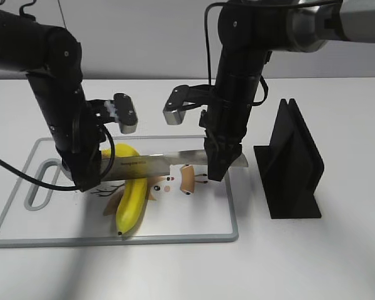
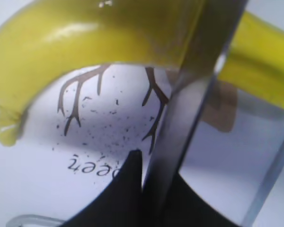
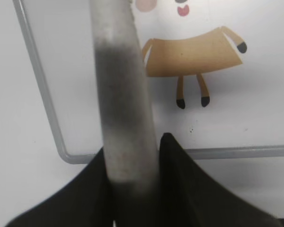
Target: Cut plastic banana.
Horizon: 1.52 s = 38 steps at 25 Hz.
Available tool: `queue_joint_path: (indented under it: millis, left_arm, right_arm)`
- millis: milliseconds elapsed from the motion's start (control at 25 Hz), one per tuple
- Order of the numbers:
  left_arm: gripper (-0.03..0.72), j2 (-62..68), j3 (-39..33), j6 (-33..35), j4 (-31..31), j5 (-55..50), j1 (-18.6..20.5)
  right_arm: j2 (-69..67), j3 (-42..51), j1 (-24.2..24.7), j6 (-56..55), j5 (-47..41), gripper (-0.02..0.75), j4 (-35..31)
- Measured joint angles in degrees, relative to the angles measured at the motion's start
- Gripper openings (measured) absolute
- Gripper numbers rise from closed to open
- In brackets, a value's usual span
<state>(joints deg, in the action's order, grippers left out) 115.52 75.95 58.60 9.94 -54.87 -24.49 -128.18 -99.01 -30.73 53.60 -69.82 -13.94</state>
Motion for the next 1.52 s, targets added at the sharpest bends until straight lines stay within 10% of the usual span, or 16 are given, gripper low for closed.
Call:
queue_joint_path:
  millis: [920, 1080, 1240, 1520]
  left_arm:
    - [0.022, -21.0, -0.5, -0.3, -1.4, -3.8, -0.2]
    - [0.209, -21.1, -0.5, -1.2, -1.1, -2.1, -0.2]
    - [0.582, -21.3, -0.5, -1.8, 0.0, -1.2, -0.3]
    - [0.66, -25.5, 1.1, -8.9, -8.0, 0.7, -0.4]
  right_arm:
    - [17.5, -0.1, -0.8, -5.8, -1.0, 0.215, -0.3]
    - [17.5, -0.1, -0.7, -5.7, -1.0, 0.203, -0.9]
    - [17.5, -0.3, -0.8, -6.1, -0.6, 0.182, -1.2]
    - [17.5, -3.5, -0.8, -6.5, -0.2, 0.166, 0.3]
